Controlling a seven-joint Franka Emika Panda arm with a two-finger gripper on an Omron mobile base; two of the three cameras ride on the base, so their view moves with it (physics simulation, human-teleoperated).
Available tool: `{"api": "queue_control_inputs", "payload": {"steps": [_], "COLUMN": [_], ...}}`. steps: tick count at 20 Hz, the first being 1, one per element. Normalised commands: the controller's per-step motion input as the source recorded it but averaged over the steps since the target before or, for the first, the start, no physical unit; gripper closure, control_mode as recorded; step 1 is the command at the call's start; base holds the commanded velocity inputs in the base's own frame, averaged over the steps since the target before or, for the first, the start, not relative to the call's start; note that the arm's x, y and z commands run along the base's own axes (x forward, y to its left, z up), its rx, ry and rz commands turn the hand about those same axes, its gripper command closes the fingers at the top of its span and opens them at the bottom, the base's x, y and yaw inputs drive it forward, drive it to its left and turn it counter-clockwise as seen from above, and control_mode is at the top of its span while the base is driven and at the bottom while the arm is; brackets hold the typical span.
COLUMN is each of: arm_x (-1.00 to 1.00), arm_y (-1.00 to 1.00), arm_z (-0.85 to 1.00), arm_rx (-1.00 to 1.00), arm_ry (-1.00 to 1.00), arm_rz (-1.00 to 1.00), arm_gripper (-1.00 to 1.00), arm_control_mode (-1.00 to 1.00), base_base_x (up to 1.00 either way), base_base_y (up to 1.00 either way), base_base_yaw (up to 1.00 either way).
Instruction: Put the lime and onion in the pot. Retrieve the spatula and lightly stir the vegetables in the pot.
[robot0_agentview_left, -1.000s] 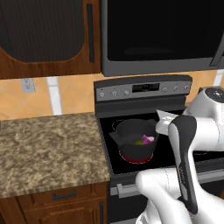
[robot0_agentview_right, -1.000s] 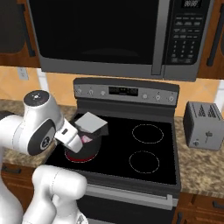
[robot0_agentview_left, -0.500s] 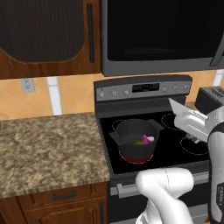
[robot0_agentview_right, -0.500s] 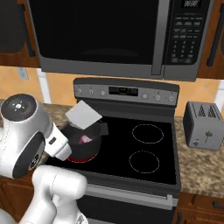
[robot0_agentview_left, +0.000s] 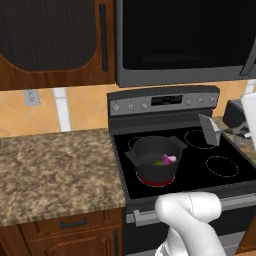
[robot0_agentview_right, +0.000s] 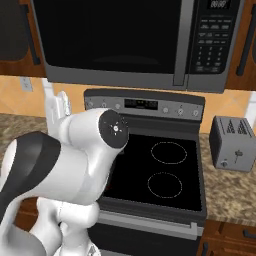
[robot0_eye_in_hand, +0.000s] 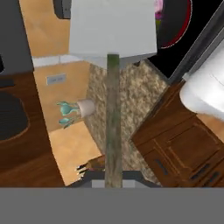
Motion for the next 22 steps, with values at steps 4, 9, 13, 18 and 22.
{"api": "queue_control_inputs", "payload": {"steps": [4, 9, 13, 18, 22], "arm_x": [0.10, 0.77, 0.91, 0.70, 0.62], "arm_y": [0.00, 0.05, 0.09, 0.00, 0.14], "arm_z": [-0.09, -0.26, -0.40, -0.28, -0.02], "arm_rx": [0.60, 0.49, 0.30, 0.00, 0.01], "arm_ry": [0.14, 0.18, 0.38, 0.32, 0.25], "arm_rz": [-0.03, 0.00, -0.12, -0.41, -0.34], "arm_gripper": [1.00, 1.00, 1.00, 1.00, 1.00], "arm_control_mode": [-1.00, -1.00, -1.00, -1.00, -1.00], "base_base_x": [0.00, 0.00, 0.00, 0.00, 0.00], "base_base_y": [0.00, 0.00, 0.00, 0.00, 0.00], "base_base_yaw": [0.00, 0.00, 0.00, 0.00, 0.00]}}
